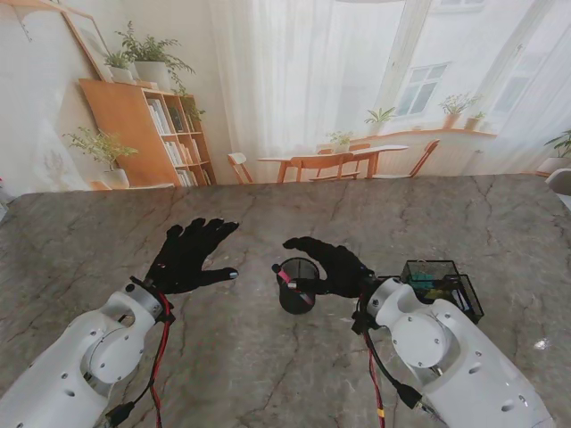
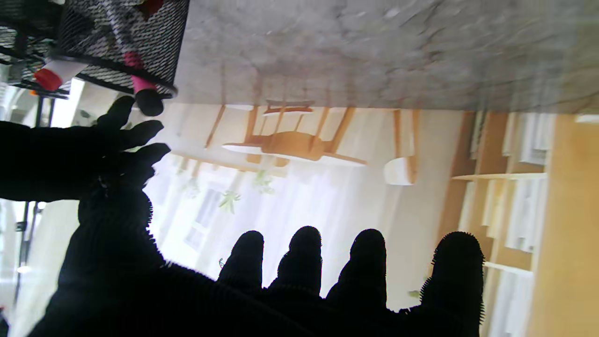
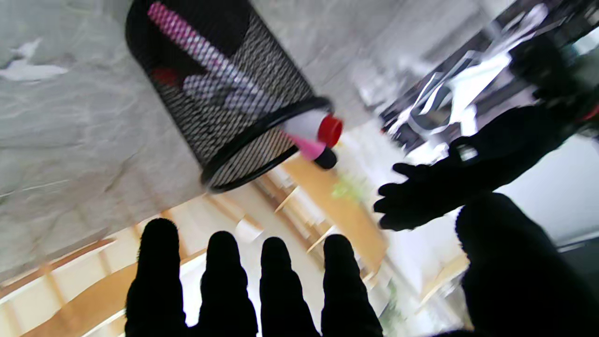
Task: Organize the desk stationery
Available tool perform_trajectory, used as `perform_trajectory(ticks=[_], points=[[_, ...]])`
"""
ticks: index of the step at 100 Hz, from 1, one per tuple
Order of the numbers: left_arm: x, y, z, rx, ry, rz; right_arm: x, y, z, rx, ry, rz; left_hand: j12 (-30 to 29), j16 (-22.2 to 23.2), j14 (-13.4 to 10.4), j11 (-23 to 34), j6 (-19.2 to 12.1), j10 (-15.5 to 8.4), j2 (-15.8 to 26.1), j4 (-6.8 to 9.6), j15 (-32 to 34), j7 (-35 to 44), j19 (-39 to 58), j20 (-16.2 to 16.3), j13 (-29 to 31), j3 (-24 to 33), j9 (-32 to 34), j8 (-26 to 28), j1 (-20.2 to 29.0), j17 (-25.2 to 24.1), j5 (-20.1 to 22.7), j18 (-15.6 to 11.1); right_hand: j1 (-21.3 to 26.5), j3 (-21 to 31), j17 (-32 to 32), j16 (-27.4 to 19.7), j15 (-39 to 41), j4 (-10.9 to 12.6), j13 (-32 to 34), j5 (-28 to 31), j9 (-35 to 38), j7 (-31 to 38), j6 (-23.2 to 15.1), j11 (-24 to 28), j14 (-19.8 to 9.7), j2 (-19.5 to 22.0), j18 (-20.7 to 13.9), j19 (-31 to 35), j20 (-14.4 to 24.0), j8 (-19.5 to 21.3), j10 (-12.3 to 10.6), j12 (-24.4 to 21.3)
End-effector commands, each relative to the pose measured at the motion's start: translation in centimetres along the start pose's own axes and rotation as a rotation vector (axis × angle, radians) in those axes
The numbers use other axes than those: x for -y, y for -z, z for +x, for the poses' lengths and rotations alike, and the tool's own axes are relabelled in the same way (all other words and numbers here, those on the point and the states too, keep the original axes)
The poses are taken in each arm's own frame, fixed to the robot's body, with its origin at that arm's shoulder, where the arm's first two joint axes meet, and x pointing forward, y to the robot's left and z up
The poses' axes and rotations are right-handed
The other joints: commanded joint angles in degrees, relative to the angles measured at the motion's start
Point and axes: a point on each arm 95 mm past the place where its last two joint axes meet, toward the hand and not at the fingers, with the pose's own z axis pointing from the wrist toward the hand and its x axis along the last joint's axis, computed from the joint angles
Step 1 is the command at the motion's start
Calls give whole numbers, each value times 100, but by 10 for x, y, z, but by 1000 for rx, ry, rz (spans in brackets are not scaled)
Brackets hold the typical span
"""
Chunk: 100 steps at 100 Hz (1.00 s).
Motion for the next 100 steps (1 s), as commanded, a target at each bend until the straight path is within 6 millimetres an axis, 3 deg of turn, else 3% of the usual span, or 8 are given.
perform_trajectory(ticks=[1,12,24,46,50,82,90,100], points=[[-14,8,-8,38,23,-26,-11,-4,1,-36,46,7,-54,-56,-109,-18,9,-75,343,-49,-87,-44,-227,-107,-177,18,-86,-26,79,-105,-117,-150,-224,3,-207,-96,-188,-46,-288,-310,-353,-174,76,-186,108,-123,233,-219,-164,-98,92,-123],[-15,13,-16,57,34,-20,-16,-9,2,-111,140,111,-51,-56,-116,-14,1,-72,333,-49,-91,-34,-261,-80,-166,12,-69,-23,121,-81,-90,-161,-363,93,-383,-116,-267,-82,-668,-380,-850,-575,204,-200,196,-148,424,-287,-408,-199,232,-141],[-14,15,-19,68,41,3,-20,-15,2,-163,268,177,-46,-51,-126,-8,4,-80,367,-50,-87,-26,-277,-38,-148,9,-53,-19,146,-41,-75,-147,-359,155,-632,-102,-316,-82,-1021,-286,-957,-773,328,-434,315,-247,758,-45,-808,-1183,417,-643],[-13,20,-21,81,44,25,-21,-33,0,-217,403,235,-33,-41,-147,3,1,-96,379,-52,-75,-1,-271,35,-99,2,-14,-3,189,8,-23,-121,-278,243,-906,-71,-323,-66,-1308,-233,-986,-856,557,-534,567,-383,1347,487,-1301,-2169,739,-1336],[-13,21,-21,84,43,28,-20,-37,0,-221,406,240,-30,-39,-136,7,9,-84,376,-51,-74,3,-268,47,-96,5,-3,0,206,14,-16,-122,-247,239,-863,-42,-296,-60,-1291,-191,-988,-826,575,-498,611,-403,1469,693,-1437,-2672,777,-1532],[-13,23,-22,93,47,40,-8,-65,-3,-246,399,314,-7,-27,-143,25,30,-83,401,-55,-64,40,-246,107,-54,1,67,26,271,32,63,-119,21,313,-262,118,139,-28,-1122,-191,-980,-726,452,-475,703,-674,1889,1472,-1017,-2737,894,-1496],[-13,23,-22,94,50,41,-5,-67,-6,-253,412,340,-1,-25,-155,30,35,-86,412,-56,-63,52,-245,115,-45,2,89,34,289,32,90,-136,141,362,-84,182,350,-2,-1025,-215,-979,-682,432,-441,688,-782,1890,1758,-759,-2471,938,-1249],[-13,23,-22,96,51,41,-4,-67,-9,-265,436,367,7,-23,-159,34,40,-87,433,-60,-61,61,-240,125,-31,0,107,43,311,41,107,-142,331,432,295,331,737,42,-876,-283,-987,-641,383,-369,658,-943,1639,1972,-253,-1487,981,-610]])
